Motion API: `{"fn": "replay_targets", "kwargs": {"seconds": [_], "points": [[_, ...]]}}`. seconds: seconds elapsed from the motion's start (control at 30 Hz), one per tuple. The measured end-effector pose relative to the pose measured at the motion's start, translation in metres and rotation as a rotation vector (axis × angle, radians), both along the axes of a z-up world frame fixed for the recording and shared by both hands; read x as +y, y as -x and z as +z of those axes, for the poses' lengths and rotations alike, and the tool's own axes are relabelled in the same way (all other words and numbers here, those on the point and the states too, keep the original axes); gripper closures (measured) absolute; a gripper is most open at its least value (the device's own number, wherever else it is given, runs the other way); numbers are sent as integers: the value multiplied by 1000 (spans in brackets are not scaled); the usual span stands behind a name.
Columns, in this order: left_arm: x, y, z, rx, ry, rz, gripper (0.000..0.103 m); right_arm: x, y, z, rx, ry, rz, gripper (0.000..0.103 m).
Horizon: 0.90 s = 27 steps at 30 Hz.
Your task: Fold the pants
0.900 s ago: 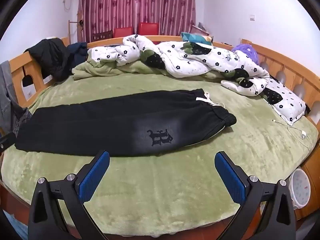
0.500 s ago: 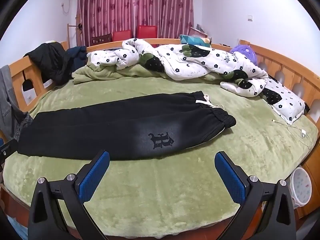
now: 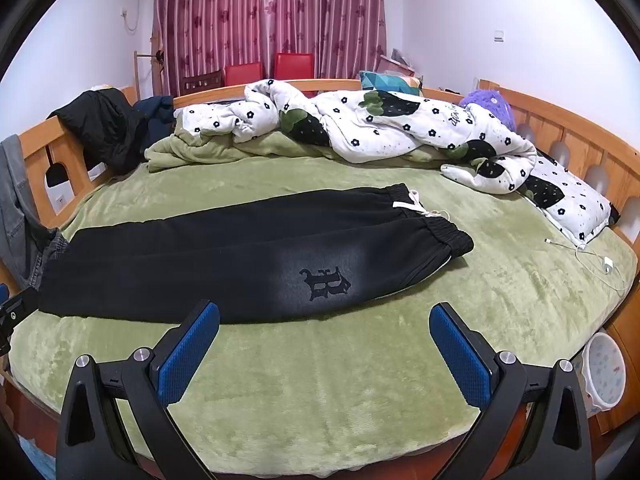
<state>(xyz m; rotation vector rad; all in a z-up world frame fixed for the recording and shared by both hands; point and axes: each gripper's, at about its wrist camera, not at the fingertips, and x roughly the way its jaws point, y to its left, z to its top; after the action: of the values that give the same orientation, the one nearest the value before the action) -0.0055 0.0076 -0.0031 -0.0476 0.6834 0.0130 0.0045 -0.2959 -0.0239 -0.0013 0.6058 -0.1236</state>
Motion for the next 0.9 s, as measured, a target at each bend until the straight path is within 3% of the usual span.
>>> {"fn": "replay_targets", "kwargs": {"seconds": [0.9], "points": [[7, 1, -2, 2, -5, 2, 0, 8, 1, 3, -9, 5, 8, 0]]}}
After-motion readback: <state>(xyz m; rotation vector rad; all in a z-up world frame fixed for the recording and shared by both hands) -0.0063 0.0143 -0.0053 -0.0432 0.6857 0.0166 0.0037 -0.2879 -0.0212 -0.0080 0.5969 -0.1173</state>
